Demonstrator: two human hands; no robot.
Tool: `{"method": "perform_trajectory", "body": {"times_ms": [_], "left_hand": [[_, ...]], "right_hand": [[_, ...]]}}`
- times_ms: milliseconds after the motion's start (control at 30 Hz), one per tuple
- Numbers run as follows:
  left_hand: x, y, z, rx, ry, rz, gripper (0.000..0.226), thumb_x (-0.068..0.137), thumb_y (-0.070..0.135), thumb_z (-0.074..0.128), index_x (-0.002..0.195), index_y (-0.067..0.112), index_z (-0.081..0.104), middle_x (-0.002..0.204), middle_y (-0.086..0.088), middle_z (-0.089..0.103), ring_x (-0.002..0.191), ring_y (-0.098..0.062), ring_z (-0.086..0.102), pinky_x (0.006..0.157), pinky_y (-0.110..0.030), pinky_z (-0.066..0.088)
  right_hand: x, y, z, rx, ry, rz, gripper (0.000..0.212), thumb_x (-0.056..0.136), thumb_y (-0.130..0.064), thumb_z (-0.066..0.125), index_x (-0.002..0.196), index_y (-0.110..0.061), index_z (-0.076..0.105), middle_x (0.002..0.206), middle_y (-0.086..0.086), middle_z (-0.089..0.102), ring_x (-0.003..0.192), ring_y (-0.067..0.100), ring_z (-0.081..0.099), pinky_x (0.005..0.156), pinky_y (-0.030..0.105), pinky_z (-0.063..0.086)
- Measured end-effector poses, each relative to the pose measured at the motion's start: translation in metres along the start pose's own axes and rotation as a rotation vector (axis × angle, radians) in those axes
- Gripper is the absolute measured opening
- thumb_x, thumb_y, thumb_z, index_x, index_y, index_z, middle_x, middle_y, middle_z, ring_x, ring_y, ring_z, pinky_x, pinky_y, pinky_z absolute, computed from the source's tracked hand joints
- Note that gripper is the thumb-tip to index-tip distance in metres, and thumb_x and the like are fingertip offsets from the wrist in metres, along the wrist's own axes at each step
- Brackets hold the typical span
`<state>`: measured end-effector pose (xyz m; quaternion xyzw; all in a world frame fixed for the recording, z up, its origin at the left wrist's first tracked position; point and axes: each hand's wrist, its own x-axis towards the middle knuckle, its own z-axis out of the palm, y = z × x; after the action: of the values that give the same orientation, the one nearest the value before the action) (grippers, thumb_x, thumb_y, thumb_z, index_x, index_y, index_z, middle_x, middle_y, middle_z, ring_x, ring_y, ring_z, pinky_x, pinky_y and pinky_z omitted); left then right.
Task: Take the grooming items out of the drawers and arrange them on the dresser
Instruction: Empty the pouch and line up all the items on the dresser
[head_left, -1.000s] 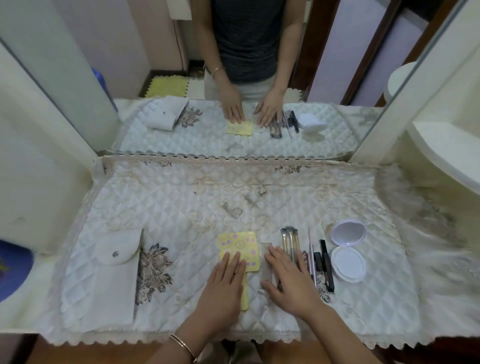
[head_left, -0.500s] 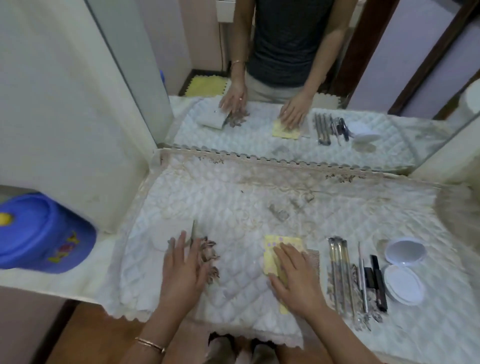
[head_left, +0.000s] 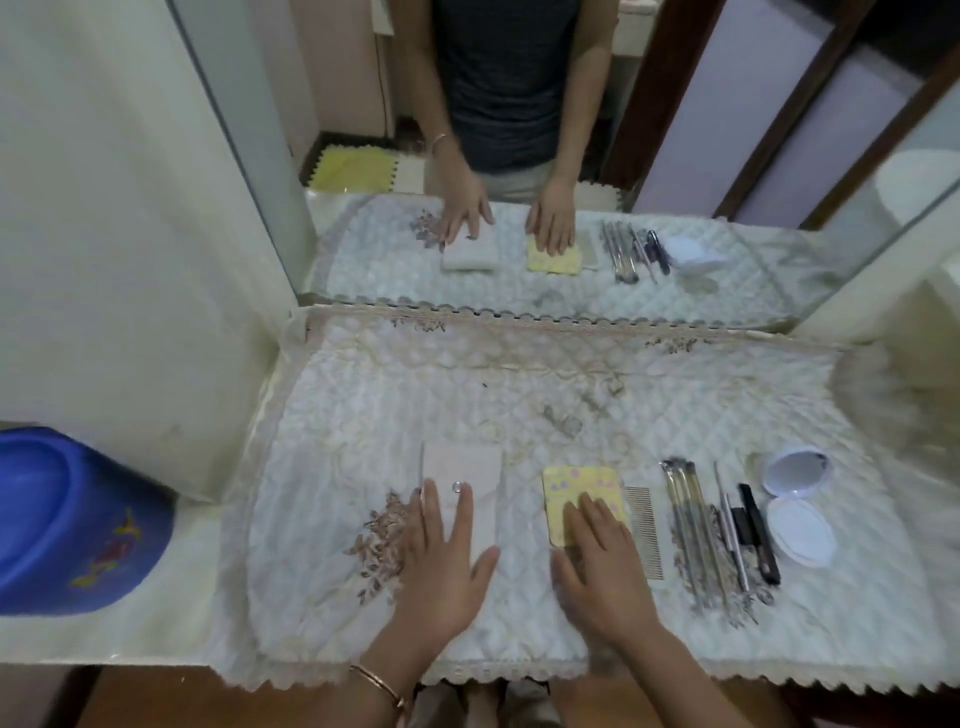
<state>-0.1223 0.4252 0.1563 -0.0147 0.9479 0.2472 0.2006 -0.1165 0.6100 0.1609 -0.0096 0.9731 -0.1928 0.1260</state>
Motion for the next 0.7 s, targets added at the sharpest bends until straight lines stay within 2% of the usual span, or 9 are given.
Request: {"method": "perform_trajectory", "body": {"times_ms": [67, 200, 233, 267, 333, 400, 500, 567, 700], "left_hand": [[0.004, 0.018, 0.003, -0.011, -0.029, 0.015, 0.074, 0.092, 0.052, 0.027, 0.142, 0.024, -0.019, 0.141, -0.005, -0.041, 0.138, -0.034, -0.028, 0.115, -0.048, -0.007], [0.006, 0.039, 0.008, 0.037, -0.034, 0.050, 0.071, 0.095, 0.044, 0.028, 0.143, 0.019, -0.017, 0.139, -0.008, -0.041, 0.138, -0.036, -0.027, 0.116, -0.047, -0.006], [0.005, 0.041, 0.010, 0.041, -0.023, 0.043, 0.071, 0.095, 0.044, 0.028, 0.143, 0.019, -0.017, 0.141, -0.010, -0.040, 0.139, -0.036, -0.026, 0.116, -0.046, -0.006], [0.004, 0.042, 0.011, 0.046, -0.011, 0.034, 0.070, 0.095, 0.044, 0.028, 0.143, 0.020, -0.017, 0.146, -0.013, -0.036, 0.139, -0.036, -0.025, 0.116, -0.045, -0.006], [0.002, 0.044, 0.013, 0.039, 0.009, 0.016, 0.069, 0.095, 0.043, 0.028, 0.144, 0.021, -0.015, 0.151, -0.017, -0.028, 0.140, -0.036, -0.023, 0.117, -0.044, -0.005], [-0.001, 0.046, 0.014, 0.032, 0.026, 0.005, 0.067, 0.095, 0.044, 0.027, 0.144, 0.021, -0.013, 0.151, -0.018, -0.025, 0.140, -0.036, -0.021, 0.117, -0.044, -0.004], [-0.002, 0.049, 0.018, 0.027, 0.038, -0.028, 0.068, 0.094, 0.047, 0.025, 0.144, 0.023, -0.015, 0.152, -0.016, -0.026, 0.140, -0.035, -0.022, 0.117, -0.045, -0.003], [-0.003, 0.053, 0.021, 0.011, 0.040, -0.059, 0.070, 0.094, 0.046, 0.030, 0.143, 0.026, -0.016, 0.151, -0.014, -0.028, 0.140, -0.034, -0.023, 0.117, -0.046, -0.002], [-0.005, 0.058, 0.026, 0.003, 0.055, -0.090, 0.070, 0.093, 0.047, 0.031, 0.143, 0.029, -0.014, 0.152, -0.012, -0.027, 0.141, -0.033, -0.021, 0.116, -0.050, 0.003]], "right_hand": [[-0.004, 0.004, 0.000, -0.017, 0.035, 0.015, 0.074, 0.082, -0.054, 0.013, 0.145, -0.017, 0.024, 0.154, -0.004, 0.011, 0.144, 0.016, 0.004, 0.117, 0.036, 0.007], [-0.006, 0.013, 0.002, -0.049, 0.094, 0.082, 0.064, 0.083, -0.043, 0.028, 0.131, -0.007, 0.050, 0.141, 0.016, 0.046, 0.132, 0.034, 0.041, 0.107, 0.049, 0.033], [-0.007, 0.014, 0.003, -0.061, 0.078, 0.093, 0.058, 0.084, -0.041, 0.032, 0.125, -0.007, 0.056, 0.134, 0.016, 0.054, 0.124, 0.033, 0.051, 0.102, 0.045, 0.042], [-0.007, 0.013, 0.003, -0.065, 0.075, 0.098, 0.053, 0.087, -0.039, 0.032, 0.120, -0.008, 0.060, 0.128, 0.015, 0.060, 0.118, 0.032, 0.057, 0.101, 0.040, 0.043], [-0.007, 0.013, 0.003, -0.069, 0.086, 0.094, 0.057, 0.096, -0.041, 0.019, 0.118, -0.010, 0.062, 0.123, 0.014, 0.064, 0.114, 0.030, 0.061, 0.100, 0.035, 0.033], [-0.006, 0.014, 0.003, -0.111, 0.107, 0.070, 0.066, 0.096, -0.043, 0.008, 0.118, -0.011, 0.061, 0.123, 0.013, 0.064, 0.114, 0.029, 0.060, 0.099, 0.035, 0.028], [-0.004, 0.014, 0.002, -0.157, 0.120, 0.036, 0.049, 0.092, -0.040, 0.028, 0.116, -0.016, 0.063, 0.120, 0.008, 0.066, 0.110, 0.025, 0.063, 0.099, 0.036, 0.039], [-0.003, 0.015, -0.002, -0.156, 0.095, 0.033, 0.047, 0.082, -0.041, 0.036, 0.113, -0.021, 0.065, 0.117, 0.003, 0.068, 0.106, 0.020, 0.065, 0.089, 0.034, 0.054], [-0.001, 0.021, -0.002, -0.155, 0.096, -0.002, 0.047, 0.080, -0.043, 0.037, 0.113, -0.022, 0.065, 0.116, 0.001, 0.069, 0.106, 0.019, 0.065, 0.086, 0.037, 0.055]]}}
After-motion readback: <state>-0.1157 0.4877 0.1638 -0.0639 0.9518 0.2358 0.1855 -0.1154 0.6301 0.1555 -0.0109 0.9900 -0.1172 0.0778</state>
